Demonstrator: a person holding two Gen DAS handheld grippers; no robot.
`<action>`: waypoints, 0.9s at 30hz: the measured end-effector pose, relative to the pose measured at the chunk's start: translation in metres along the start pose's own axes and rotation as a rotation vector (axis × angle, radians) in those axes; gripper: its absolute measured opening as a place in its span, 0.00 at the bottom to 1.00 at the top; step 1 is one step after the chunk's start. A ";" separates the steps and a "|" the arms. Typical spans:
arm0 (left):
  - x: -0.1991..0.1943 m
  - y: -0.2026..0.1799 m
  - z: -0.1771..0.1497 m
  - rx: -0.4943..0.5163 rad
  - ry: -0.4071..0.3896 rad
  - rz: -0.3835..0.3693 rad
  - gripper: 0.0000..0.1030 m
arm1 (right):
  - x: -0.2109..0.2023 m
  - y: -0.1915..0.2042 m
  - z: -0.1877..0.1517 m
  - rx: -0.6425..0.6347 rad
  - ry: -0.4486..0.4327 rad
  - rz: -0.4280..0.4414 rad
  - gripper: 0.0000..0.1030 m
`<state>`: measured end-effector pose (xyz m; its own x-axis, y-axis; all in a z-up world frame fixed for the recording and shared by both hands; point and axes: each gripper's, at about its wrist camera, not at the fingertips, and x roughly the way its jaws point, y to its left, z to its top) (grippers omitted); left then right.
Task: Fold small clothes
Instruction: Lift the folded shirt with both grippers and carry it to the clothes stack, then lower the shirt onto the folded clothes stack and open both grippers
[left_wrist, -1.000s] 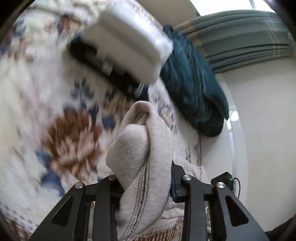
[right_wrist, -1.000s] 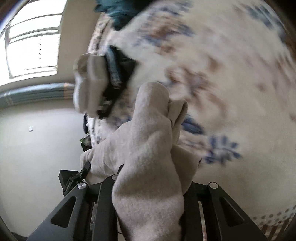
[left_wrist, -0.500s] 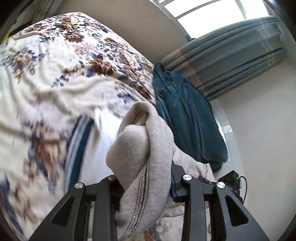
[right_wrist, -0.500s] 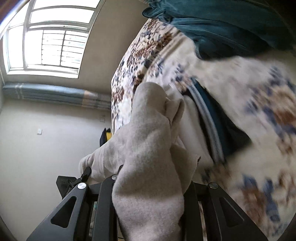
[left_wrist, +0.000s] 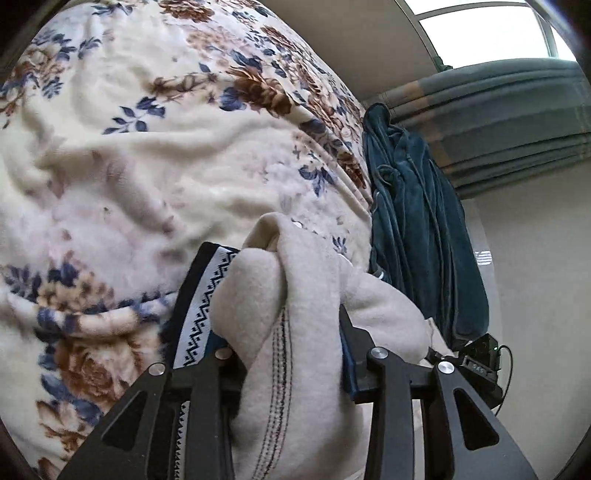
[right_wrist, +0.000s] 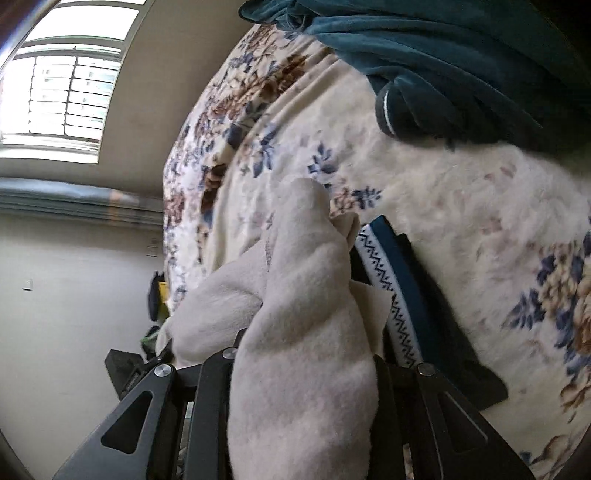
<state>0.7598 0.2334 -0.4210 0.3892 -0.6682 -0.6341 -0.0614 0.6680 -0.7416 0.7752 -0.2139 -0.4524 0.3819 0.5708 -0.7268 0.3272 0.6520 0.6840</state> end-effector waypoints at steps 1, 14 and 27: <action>-0.006 -0.007 -0.001 0.023 -0.011 0.029 0.35 | 0.000 0.003 0.001 0.000 0.014 0.006 0.29; -0.068 -0.120 -0.060 0.348 -0.155 0.537 0.93 | -0.097 0.094 -0.077 -0.332 -0.263 -0.520 0.97; -0.132 -0.196 -0.167 0.435 -0.207 0.717 0.95 | -0.180 0.143 -0.230 -0.468 -0.335 -0.714 1.00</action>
<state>0.5670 0.1359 -0.2283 0.5534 0.0079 -0.8329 -0.0153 0.9999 -0.0007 0.5542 -0.1087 -0.2380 0.4777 -0.1723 -0.8615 0.2262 0.9716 -0.0689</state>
